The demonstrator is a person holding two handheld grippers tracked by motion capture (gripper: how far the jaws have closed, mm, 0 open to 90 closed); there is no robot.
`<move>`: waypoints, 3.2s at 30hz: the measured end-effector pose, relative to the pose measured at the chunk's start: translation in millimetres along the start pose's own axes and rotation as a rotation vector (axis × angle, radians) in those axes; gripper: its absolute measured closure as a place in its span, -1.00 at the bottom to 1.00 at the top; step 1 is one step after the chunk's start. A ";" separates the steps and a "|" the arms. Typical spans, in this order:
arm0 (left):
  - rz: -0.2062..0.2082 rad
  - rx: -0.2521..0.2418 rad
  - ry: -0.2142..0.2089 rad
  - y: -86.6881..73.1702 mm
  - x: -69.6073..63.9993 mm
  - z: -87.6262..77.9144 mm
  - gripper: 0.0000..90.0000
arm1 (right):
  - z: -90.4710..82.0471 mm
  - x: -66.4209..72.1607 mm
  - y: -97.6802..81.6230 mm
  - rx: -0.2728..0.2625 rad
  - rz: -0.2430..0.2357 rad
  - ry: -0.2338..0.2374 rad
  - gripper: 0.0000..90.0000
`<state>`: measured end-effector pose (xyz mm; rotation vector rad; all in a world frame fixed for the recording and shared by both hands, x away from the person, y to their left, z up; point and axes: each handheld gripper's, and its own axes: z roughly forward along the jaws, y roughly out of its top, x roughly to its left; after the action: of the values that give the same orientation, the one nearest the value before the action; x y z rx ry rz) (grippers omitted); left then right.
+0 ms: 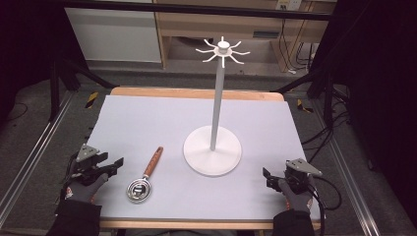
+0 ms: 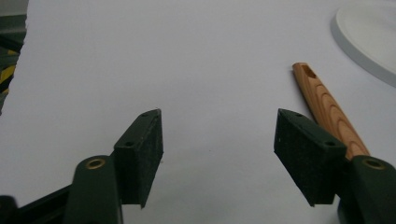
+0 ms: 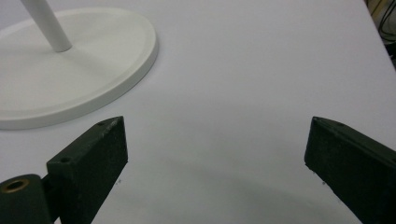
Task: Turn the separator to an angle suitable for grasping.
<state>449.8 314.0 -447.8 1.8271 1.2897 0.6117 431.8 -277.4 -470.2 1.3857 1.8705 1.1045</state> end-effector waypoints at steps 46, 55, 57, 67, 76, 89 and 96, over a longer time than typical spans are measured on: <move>0.163 0.128 -0.130 45.2 -62.1 4.3 -0.12 | 3.3 9.5 -2.2 0.048 -0.014 -0.017 -0.79; 0.167 0.161 -0.144 49.6 -69.9 17.8 -0.09 | 4.1 10.5 -2.8 0.051 -0.018 -0.018 -0.79; 0.173 0.176 -0.143 49.2 -72.5 22.5 -0.08 | 3.6 10.4 -2.6 0.049 -0.013 -0.016 -0.79; 0.214 0.231 -0.132 49.0 -81.1 38.9 -0.05 | 4.4 9.9 -2.9 0.047 -0.016 -0.016 -0.79; 0.208 0.291 -0.129 40.1 -84.3 54.8 0.01 | 4.2 8.9 -3.2 0.054 -0.015 -0.016 -0.79; 0.239 0.346 -0.097 32.9 -88.9 67.0 0.10 | 5.4 7.5 -5.0 0.065 -0.011 -0.011 -0.77; 0.235 0.372 -0.090 29.4 -89.7 73.2 0.22 | 6.5 7.9 -5.4 0.071 -0.014 -0.006 -0.76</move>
<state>488.6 201.6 -459.6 2.3077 1.1957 0.4241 432.0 -268.7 -477.8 1.4118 1.9289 1.0349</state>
